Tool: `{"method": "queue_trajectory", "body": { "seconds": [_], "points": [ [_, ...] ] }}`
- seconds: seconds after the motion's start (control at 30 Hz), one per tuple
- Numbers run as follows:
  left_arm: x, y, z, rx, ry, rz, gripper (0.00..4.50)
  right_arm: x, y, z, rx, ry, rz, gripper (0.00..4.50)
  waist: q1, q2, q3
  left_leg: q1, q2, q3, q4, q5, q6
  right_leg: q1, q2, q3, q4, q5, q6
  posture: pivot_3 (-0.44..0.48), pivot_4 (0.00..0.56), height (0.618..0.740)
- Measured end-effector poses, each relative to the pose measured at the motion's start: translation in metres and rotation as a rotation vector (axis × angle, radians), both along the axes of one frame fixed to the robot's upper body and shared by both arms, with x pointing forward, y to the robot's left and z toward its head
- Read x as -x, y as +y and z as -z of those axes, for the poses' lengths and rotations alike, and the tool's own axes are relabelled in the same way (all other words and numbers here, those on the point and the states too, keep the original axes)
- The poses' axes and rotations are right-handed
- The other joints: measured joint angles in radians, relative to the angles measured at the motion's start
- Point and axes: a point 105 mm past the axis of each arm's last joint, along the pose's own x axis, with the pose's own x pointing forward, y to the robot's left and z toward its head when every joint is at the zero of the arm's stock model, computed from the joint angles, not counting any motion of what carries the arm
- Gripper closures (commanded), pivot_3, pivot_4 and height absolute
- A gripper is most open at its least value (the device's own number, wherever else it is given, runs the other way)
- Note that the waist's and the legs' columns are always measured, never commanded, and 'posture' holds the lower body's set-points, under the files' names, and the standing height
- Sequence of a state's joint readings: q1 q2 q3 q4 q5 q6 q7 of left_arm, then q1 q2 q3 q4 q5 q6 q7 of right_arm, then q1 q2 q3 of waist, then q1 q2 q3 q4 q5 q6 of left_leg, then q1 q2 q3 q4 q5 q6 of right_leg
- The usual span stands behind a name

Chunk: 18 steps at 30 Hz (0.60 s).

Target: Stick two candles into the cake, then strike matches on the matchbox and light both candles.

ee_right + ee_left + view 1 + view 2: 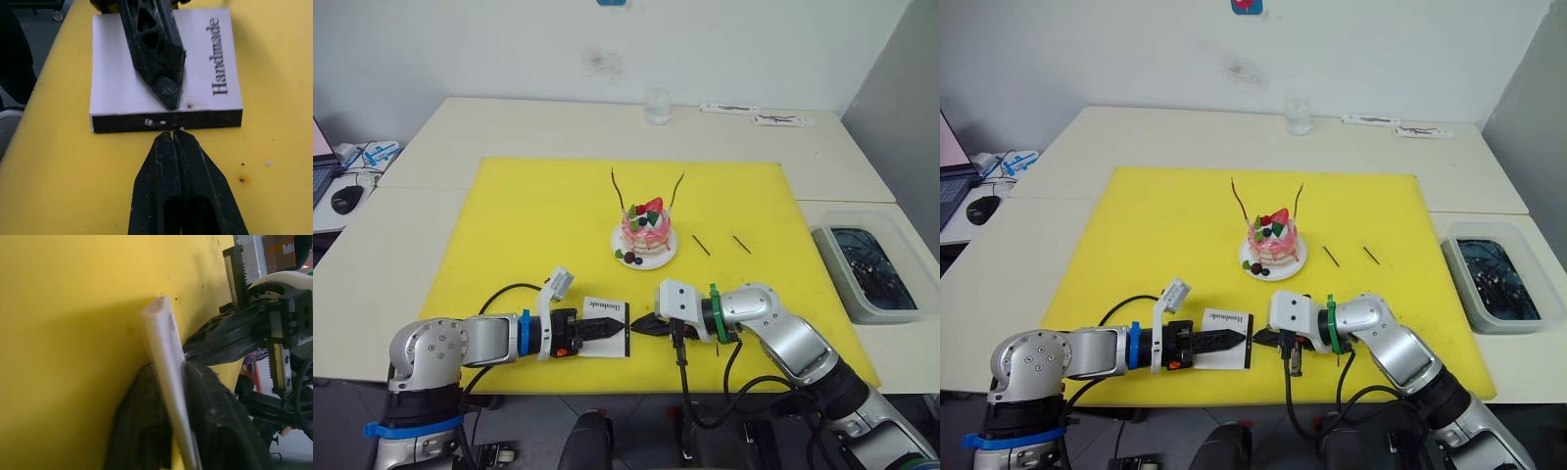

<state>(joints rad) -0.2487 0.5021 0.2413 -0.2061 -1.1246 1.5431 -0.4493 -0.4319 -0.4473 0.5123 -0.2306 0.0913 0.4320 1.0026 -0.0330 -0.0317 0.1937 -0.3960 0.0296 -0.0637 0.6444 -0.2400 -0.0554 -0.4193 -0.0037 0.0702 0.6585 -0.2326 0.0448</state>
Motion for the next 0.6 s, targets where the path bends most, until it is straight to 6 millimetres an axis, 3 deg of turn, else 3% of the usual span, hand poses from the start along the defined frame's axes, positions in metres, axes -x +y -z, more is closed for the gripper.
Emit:
{"method": "queue_trajectory", "body": {
  "seconds": [0.27,0.37,0.5,0.6],
  "points": [
    [0.0,0.002,0.0,-0.009,-0.013,-0.009,4.47,-0.002,0.0,-0.003,0.0,-0.01,-0.001,4.5,-0.002,0.0,0.0,0.0,0.0,0.0,0.0,0.0,0.0,0.0,0.0,0.0,0.0,-0.001,-0.002,0.0,0.15,0.74],
    [-0.001,0.004,-0.003,0.002,-0.034,-0.011,4.47,-0.005,-0.004,-0.016,-0.046,-0.017,0.024,4.5,-0.002,0.0,0.0,0.0,0.0,0.0,0.0,0.0,0.0,-0.001,0.0,0.0,0.0,-0.001,-0.002,0.0,0.15,0.74],
    [-0.001,0.008,-0.014,0.019,-0.098,-0.001,4.47,-0.009,-0.018,-0.043,-0.123,-0.075,0.083,4.5,-0.001,0.0,0.0,-0.001,0.001,0.0,0.0,0.0,0.0,-0.001,0.001,0.0,0.0,-0.002,-0.003,0.0,0.15,0.74],
    [-0.002,0.013,-0.033,0.048,-0.207,-0.002,4.47,-0.008,-0.042,-0.047,-0.166,-0.065,0.194,4.5,0.001,0.0,0.0,-0.002,0.0,-0.001,0.0,0.0,0.0,-0.002,0.0,0.0,0.0,-0.002,-0.004,0.0,0.15,0.74]
  ]
}}
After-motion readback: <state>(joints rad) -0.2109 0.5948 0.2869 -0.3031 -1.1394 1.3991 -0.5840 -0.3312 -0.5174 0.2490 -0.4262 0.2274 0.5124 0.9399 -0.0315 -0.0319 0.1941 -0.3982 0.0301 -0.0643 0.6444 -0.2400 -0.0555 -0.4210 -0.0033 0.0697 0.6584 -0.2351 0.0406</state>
